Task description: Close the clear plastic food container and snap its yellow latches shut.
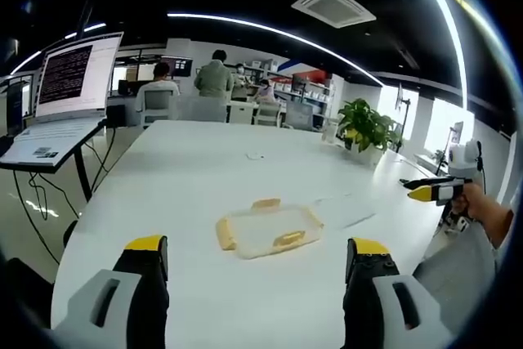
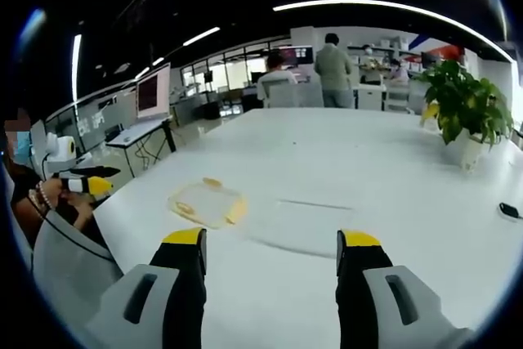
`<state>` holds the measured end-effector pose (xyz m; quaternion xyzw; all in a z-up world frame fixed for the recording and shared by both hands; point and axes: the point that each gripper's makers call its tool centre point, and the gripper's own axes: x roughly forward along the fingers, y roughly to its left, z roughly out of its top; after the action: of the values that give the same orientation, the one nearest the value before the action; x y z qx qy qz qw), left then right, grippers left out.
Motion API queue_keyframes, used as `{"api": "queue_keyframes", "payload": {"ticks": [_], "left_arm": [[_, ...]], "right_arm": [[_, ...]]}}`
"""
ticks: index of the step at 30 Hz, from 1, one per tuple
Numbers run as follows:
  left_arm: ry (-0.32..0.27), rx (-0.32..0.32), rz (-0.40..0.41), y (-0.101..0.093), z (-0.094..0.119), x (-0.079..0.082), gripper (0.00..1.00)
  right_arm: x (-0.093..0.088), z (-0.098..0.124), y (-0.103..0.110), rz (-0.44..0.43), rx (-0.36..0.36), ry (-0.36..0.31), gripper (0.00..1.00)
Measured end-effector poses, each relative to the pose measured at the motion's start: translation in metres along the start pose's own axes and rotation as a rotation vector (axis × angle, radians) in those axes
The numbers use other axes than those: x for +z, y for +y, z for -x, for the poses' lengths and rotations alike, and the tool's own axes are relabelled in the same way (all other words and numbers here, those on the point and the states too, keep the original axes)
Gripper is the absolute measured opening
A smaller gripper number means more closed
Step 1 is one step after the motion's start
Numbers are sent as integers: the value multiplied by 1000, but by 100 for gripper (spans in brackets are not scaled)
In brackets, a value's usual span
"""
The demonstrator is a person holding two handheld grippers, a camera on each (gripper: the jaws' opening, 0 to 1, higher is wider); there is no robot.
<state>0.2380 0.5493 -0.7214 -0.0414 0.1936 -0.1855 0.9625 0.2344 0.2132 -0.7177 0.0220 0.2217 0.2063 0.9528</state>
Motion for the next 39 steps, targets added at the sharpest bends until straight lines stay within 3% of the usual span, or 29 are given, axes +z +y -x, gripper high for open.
{"api": "queue_keyframes", "payload": {"ticks": [28,39], "left_arm": [[13,-9,30,1,-2,-4,87],[4,-56,-21,2,-19,13,89]], "right_arm": [[-6,-3,-1,-16,-2,18,61],[9,-13,-3,18,15,22,61]]}}
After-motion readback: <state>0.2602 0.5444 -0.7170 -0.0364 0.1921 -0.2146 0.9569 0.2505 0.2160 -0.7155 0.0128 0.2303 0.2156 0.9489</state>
